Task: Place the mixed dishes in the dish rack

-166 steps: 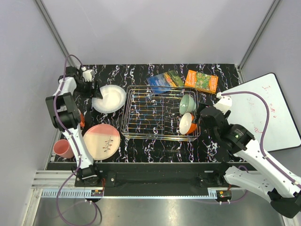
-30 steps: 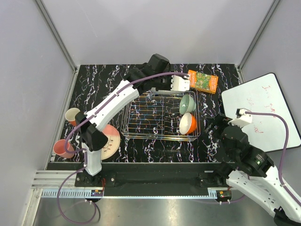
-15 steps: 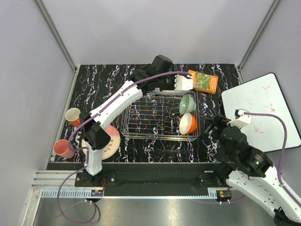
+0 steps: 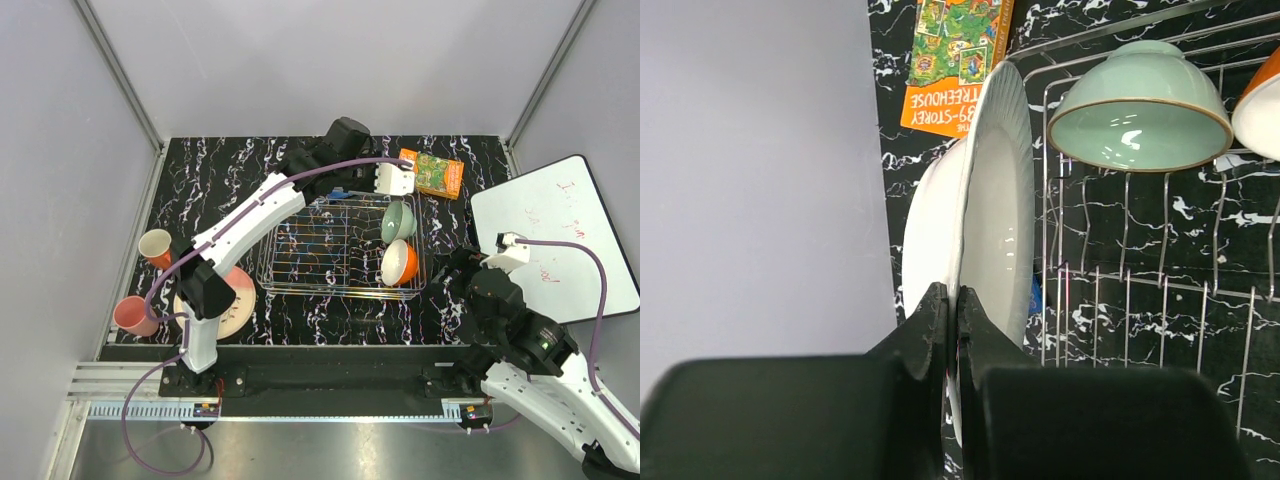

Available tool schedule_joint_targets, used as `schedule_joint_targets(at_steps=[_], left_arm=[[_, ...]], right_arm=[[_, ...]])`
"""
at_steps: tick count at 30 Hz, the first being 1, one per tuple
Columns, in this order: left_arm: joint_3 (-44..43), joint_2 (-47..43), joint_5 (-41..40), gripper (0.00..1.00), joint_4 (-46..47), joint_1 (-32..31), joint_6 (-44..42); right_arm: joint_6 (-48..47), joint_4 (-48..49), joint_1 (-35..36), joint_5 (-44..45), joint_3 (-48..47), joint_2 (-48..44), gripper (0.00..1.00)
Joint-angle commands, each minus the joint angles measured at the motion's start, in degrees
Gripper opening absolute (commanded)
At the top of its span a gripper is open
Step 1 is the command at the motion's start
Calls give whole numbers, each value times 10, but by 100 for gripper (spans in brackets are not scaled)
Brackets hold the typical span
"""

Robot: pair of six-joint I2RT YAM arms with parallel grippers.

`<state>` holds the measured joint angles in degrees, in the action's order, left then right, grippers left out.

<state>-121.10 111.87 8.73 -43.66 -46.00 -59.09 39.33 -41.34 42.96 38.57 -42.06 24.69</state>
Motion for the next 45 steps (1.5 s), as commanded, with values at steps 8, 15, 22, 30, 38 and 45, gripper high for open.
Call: schedule_joint_targets(at_steps=[8,15,22,30,38,45], left_arm=[[0,-18,-13,0,106,-4,-27],[32,-5,-21,0,125,-4,-1],[66,-2,-14,0,135,-8,9],[83,13,-14,0,135,-13,-1],[98,22,-13,0,132,-18,7],[104,30,-17,3,127,-23,11]], right_arm=[[1,21,0,5,-2,-3,82],[1,24,0,4,-1,-7,81],[3,25,0,1,1,-6,81],[5,22,0,5,0,-7,81],[1,26,0,5,1,-4,81],[3,26,0,5,4,-8,81]])
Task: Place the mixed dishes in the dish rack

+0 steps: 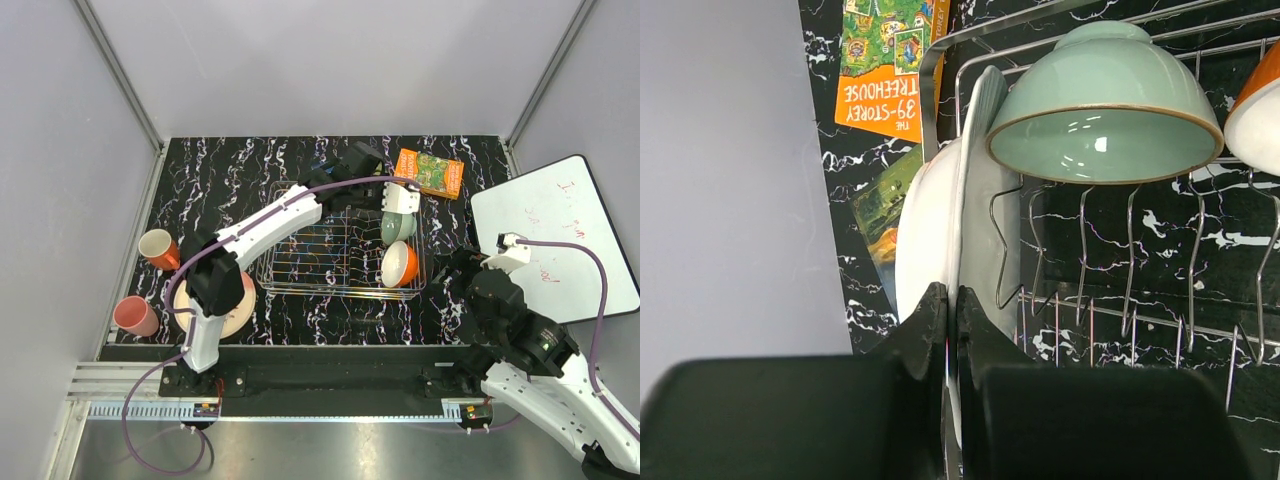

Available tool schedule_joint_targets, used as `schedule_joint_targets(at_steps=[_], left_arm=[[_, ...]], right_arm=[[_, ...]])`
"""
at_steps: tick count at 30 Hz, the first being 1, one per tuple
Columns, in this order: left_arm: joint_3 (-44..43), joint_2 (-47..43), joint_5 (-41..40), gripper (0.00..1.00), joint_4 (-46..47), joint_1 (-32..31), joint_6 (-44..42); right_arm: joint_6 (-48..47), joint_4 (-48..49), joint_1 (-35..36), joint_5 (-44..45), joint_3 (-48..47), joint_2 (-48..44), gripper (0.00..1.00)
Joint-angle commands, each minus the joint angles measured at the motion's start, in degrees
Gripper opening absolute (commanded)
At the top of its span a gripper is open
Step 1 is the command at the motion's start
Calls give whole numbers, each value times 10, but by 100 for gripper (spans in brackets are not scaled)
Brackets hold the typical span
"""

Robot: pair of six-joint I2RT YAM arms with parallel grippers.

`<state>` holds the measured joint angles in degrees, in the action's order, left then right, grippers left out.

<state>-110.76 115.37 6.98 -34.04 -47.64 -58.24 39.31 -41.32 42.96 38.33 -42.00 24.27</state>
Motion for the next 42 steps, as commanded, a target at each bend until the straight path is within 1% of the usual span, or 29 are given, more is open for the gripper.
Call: schedule_joint_targets(at_steps=[1,2,4,6,7,8,10,11,12,13,18,20,27,29,37,40,42], left_arm=[[2,-5,0,7,30,-6,3],[3,-5,-1,13,30,-7,3],[3,-4,-2,14,29,-7,2],[2,-2,-5,26,28,-10,3],[-5,-1,-8,34,29,-10,3],[-9,-1,-16,47,29,-10,4],[-33,6,-26,57,31,-9,10],[-44,11,-42,67,35,-10,13],[-54,20,-51,91,39,-10,22],[-75,26,-60,94,41,-9,24],[-88,34,-69,96,49,-10,15],[-87,35,-82,96,56,-8,11],[-99,47,-89,97,83,0,-8],[-113,58,-94,99,93,3,-11],[-207,115,-97,99,106,25,-14],[-203,118,-103,99,108,31,-14],[-168,97,-100,99,108,33,-8]], right_arm=[[2,26,0,8,4,-3,81],[3,26,0,8,4,-4,81],[3,26,0,7,4,-3,81],[2,29,-1,7,5,-1,81],[2,29,0,7,5,-2,81],[2,30,0,7,6,1,81],[2,31,0,7,7,2,81],[2,31,0,7,7,2,82],[2,33,0,5,7,2,81],[1,33,0,5,7,2,82],[0,36,0,3,4,1,81],[-1,35,0,3,4,0,82],[-1,41,0,3,2,5,82],[-2,43,-1,2,2,9,82],[-5,48,0,3,2,11,82],[-4,44,0,6,1,10,82],[-3,41,0,7,2,8,82]])
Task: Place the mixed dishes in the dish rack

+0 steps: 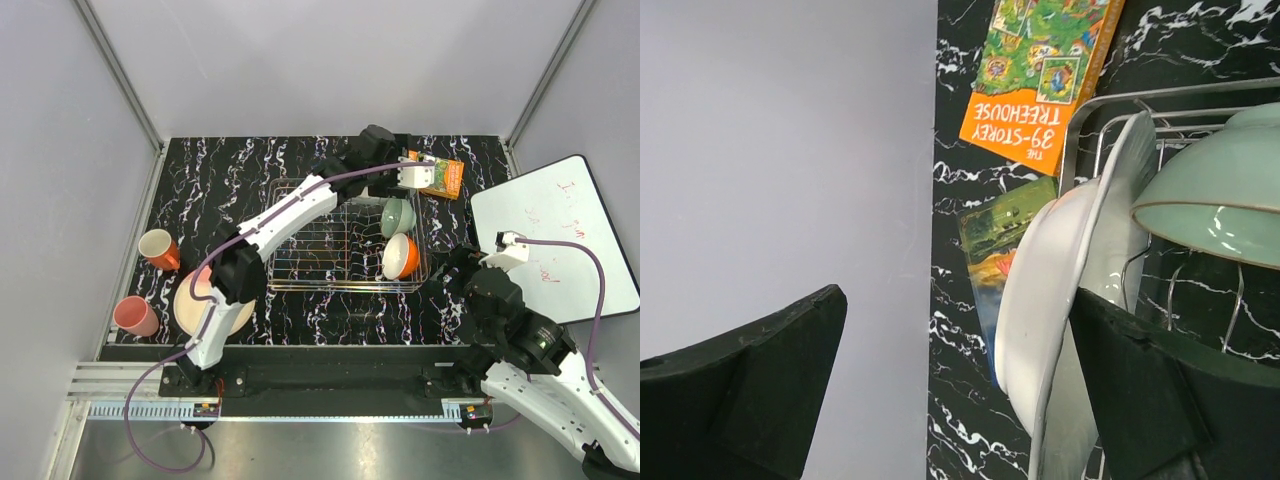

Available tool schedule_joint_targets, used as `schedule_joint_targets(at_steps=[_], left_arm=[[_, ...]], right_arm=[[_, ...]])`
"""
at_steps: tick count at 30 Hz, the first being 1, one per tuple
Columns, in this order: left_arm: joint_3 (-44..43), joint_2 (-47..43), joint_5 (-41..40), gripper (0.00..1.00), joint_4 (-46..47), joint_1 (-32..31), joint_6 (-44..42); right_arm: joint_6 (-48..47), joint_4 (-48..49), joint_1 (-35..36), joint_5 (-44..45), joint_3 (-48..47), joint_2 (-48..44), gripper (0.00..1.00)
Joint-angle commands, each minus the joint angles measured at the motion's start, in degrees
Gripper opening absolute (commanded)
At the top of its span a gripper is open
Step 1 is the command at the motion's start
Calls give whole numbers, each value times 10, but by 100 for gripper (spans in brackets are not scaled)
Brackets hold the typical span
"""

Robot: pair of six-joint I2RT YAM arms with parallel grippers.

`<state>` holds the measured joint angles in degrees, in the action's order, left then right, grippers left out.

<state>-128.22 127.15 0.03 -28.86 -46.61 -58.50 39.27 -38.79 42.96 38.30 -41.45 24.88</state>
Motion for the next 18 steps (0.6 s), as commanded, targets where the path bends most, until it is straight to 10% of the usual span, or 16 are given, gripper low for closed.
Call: schedule_joint_targets(at_steps=[1,18], left_arm=[[22,-40,-26,99,57,22,0],[161,-155,-23,99,47,22,69]], right_arm=[[-2,13,0,8,-2,0,82],[8,19,0,-6,1,3,81]])
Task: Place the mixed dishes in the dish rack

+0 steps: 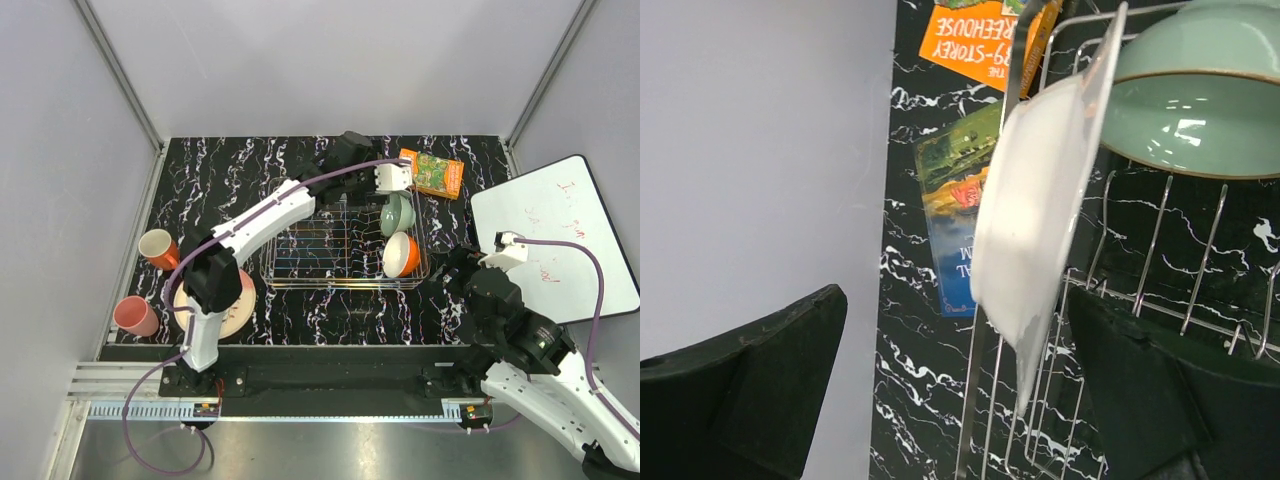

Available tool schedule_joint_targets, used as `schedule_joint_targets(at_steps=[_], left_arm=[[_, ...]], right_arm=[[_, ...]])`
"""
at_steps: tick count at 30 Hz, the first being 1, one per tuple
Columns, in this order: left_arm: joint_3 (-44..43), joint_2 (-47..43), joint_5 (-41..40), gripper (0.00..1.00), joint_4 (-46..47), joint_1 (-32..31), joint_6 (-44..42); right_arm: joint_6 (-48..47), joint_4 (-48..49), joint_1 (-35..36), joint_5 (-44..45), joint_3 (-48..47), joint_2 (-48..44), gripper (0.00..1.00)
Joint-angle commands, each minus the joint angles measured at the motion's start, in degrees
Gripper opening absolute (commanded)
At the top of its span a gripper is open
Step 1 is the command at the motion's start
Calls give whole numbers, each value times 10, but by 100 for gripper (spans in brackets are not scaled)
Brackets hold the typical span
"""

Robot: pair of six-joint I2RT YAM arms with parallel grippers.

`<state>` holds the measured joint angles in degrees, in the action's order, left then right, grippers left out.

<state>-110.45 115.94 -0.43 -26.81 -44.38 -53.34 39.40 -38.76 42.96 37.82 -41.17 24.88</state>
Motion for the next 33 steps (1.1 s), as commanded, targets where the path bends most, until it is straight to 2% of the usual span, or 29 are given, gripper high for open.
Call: schedule_joint_targets(at_steps=[1,6,10,13,14,17,20,21,23,24,26,30,33], left_arm=[[-21,-48,-22,99,25,0,19],[-28,-98,-44,99,-5,3,47],[-5,-175,-34,99,-88,30,114],[75,-266,-29,99,-133,60,150],[128,-292,-27,99,-145,69,164],[239,-417,5,99,-192,122,183],[321,-491,108,99,-252,222,200],[341,-504,126,99,-276,273,201],[397,-533,168,99,-296,320,201],[414,-541,177,99,-309,358,204],[458,-553,185,99,-317,388,206],[504,-559,232,99,-319,500,198],[537,-554,239,99,-317,559,152]], right_arm=[[6,16,1,0,-3,3,81],[-2,10,-1,3,-13,4,82],[-7,9,-1,1,-17,7,82],[-6,10,0,-1,-14,6,82],[-6,11,0,-1,-11,5,82],[-7,13,0,-8,-11,3,82],[-8,14,0,-19,-10,10,82],[-10,15,0,-23,-10,11,83],[-16,18,0,-49,-11,24,82],[-18,24,0,-73,-13,32,82],[-27,31,0,-105,-23,63,82],[-40,53,5,-169,-44,111,80],[-46,55,21,-194,-52,129,80]])
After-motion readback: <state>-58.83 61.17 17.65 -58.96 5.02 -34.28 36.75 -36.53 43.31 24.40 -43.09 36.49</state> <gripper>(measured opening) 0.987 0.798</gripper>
